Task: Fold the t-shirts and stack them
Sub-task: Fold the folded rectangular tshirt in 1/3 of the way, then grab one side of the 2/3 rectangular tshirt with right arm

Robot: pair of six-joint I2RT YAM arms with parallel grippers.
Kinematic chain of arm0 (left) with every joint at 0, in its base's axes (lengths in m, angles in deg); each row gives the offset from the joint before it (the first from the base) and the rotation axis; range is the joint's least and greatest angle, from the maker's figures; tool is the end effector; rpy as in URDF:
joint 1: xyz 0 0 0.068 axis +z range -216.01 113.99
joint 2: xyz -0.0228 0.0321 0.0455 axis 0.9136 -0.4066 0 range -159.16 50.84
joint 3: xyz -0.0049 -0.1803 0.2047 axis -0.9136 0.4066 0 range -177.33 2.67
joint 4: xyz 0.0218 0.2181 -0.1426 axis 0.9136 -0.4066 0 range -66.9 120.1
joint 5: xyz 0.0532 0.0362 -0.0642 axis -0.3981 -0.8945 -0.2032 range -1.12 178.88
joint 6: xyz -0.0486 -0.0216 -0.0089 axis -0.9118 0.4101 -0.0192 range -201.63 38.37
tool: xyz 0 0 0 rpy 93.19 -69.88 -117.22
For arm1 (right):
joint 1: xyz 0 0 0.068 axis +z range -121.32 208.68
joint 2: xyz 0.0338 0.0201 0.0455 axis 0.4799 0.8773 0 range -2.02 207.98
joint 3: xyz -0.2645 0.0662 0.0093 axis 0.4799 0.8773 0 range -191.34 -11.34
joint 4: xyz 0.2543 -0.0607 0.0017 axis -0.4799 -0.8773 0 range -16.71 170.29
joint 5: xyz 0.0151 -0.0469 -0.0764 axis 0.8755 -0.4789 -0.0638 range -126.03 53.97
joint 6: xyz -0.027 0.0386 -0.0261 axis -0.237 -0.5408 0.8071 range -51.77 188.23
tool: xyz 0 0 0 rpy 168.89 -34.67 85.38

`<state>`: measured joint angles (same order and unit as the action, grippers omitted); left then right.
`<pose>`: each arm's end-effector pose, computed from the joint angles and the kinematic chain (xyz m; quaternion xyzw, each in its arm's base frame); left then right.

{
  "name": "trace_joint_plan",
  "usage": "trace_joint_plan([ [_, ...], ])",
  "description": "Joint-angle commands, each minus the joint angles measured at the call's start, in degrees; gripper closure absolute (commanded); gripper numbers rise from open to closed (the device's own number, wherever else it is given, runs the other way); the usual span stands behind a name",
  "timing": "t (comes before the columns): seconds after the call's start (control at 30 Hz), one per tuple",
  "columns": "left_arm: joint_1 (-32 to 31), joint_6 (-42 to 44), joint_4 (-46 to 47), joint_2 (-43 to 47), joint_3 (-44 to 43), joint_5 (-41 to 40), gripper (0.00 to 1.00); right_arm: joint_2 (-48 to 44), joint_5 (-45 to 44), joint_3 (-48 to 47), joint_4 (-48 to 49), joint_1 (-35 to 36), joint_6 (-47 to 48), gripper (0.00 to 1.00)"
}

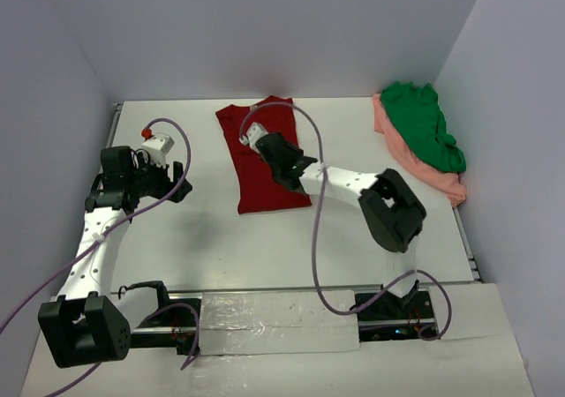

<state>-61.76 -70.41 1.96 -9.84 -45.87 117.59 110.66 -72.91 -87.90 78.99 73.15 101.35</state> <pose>0.2239 -0.0006 0.2828 0.1575 0.8711 -0.1680 0.4338 0.3264 0.2904 0.1989 -0.4237 0.7507 -0.2407 0.4461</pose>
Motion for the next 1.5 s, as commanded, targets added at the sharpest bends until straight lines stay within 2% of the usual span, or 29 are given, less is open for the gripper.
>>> trace_joint_plan([
  [0.0, 0.4, 0.6, 0.2, 1.2, 0.3, 2.1, 0.18, -10.7, 5.7, -1.7, -5.1, -0.3, -7.3, 0.61],
  [0.1, 0.5, 0.6, 0.2, 1.3, 0.3, 2.1, 0.18, -16.3, 17.3, -0.3, -12.6, -0.3, -9.8, 0.56],
  [0.23, 0.5, 0.6, 0.1, 1.5, 0.1, 1.9, 0.18, -17.9, 24.3, 0.9, -19.7, 1.2, -10.4, 0.54],
  [0.6, 0.5, 0.5, 0.0, 2.1, 0.0, 1.8, 0.18, -18.0, 20.4, 17.1, -12.3, 6.4, -2.2, 0.50],
  [0.87, 0.5, 0.5, 0.1, 2.1, 0.1, 1.6, 0.18, -17.1, 12.5, 26.1, -0.4, 12.5, 3.7, 0.47],
  [1.2, 0.5, 0.7, 0.3, 2.0, 0.3, 1.5, 0.18, -12.9, 8.9, 28.2, 8.1, 17.3, 6.5, 0.47],
  [1.47, 0.5, 0.7, 0.3, 2.3, 0.4, 1.3, 0.18, -6.2, 3.0, 28.1, 16.4, 17.8, 10.6, 0.48],
])
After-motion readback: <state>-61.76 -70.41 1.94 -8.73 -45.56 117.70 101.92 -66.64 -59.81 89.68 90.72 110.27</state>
